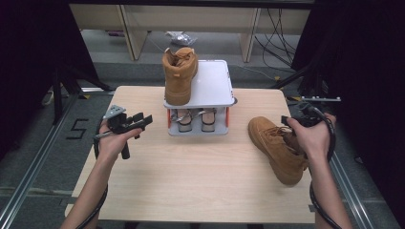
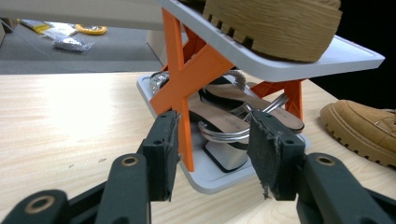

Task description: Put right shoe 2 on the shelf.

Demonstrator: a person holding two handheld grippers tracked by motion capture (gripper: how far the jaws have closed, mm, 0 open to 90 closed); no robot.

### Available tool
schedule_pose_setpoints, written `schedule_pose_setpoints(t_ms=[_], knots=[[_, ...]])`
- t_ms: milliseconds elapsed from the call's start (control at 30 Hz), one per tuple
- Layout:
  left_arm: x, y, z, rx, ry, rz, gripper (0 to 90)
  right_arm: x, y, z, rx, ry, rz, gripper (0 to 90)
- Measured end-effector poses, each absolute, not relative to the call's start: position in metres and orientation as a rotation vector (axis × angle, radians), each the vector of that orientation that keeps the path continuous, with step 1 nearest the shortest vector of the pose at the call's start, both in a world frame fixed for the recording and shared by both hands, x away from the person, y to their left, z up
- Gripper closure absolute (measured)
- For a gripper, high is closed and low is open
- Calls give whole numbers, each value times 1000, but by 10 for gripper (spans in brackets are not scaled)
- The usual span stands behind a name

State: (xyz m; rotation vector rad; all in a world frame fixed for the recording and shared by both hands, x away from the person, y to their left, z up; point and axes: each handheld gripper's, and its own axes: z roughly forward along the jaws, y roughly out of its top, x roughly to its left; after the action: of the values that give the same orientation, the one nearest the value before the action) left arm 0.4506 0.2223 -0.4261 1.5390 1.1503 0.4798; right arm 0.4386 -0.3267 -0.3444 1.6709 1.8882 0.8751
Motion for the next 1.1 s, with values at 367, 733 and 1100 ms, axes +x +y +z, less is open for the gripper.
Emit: schedule_pose_setpoints(t_ms=[367, 733, 1100], knots=[[440, 228, -439, 1542, 1161, 475, 525, 411, -374, -360, 1806, 1898, 746, 508], [433, 227, -451, 1544, 1168, 470, 524, 410, -372, -379, 1915, 1937, 733, 552], [428, 229, -455, 1540, 1173, 468, 522, 420, -375, -390, 1931, 2081, 665, 639]])
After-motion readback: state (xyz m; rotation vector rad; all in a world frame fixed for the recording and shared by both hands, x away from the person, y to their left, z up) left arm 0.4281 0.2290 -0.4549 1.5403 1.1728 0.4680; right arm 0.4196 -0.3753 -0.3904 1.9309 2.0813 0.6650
